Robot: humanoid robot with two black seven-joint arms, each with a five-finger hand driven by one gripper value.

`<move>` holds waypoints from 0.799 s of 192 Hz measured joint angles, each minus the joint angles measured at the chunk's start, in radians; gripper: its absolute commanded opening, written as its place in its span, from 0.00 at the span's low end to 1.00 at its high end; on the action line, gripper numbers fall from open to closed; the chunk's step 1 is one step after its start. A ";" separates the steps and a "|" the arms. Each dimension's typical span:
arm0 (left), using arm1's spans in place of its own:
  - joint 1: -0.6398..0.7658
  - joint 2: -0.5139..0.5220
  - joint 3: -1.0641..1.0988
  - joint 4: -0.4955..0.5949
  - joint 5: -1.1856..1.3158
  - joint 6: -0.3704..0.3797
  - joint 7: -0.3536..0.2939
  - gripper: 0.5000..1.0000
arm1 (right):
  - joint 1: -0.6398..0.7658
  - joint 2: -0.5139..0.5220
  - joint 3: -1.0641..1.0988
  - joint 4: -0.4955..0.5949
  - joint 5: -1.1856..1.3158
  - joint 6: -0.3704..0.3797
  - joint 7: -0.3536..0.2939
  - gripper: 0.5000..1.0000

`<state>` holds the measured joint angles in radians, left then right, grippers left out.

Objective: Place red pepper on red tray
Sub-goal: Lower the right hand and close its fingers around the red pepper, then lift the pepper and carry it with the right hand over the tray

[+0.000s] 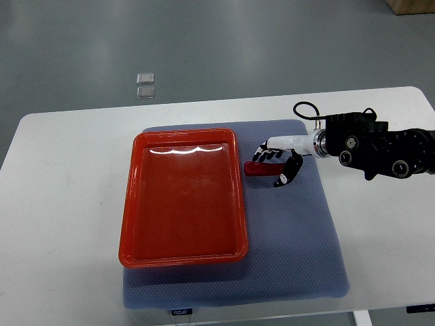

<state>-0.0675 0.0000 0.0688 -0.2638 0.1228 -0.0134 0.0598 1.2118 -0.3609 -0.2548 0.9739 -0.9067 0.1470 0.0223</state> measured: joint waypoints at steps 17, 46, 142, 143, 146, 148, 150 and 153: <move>0.000 0.000 0.000 0.000 0.000 0.000 0.000 1.00 | -0.002 0.001 -0.002 0.000 -0.001 -0.010 0.001 0.37; 0.000 0.000 0.000 0.000 0.000 0.000 0.000 1.00 | -0.003 0.003 -0.004 0.000 -0.020 -0.025 0.003 0.08; 0.000 0.000 -0.002 0.001 0.000 0.001 0.000 1.00 | 0.065 -0.043 0.003 0.017 -0.034 -0.018 0.004 0.00; 0.000 0.000 -0.002 0.001 0.000 0.001 0.000 1.00 | 0.069 -0.044 0.003 0.019 -0.033 -0.017 0.004 0.00; 0.000 0.000 -0.002 0.001 0.000 0.001 0.000 1.00 | 0.076 -0.046 0.003 0.022 -0.032 -0.017 0.004 0.00; 0.000 0.000 -0.002 0.001 0.000 0.001 0.000 1.00 | 0.081 -0.047 0.003 0.024 -0.031 -0.016 0.004 0.00; 0.000 0.000 -0.002 0.001 0.000 0.001 0.000 1.00 | 0.087 -0.048 0.003 0.026 -0.030 -0.016 0.004 0.00; 0.000 0.000 -0.002 0.001 0.000 0.001 0.000 1.00 | 0.095 -0.049 0.003 0.029 -0.029 -0.015 0.004 0.00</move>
<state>-0.0675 0.0000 0.0669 -0.2630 0.1228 -0.0122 0.0596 1.3065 -0.4098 -0.2520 1.0027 -0.9358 0.1323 0.0261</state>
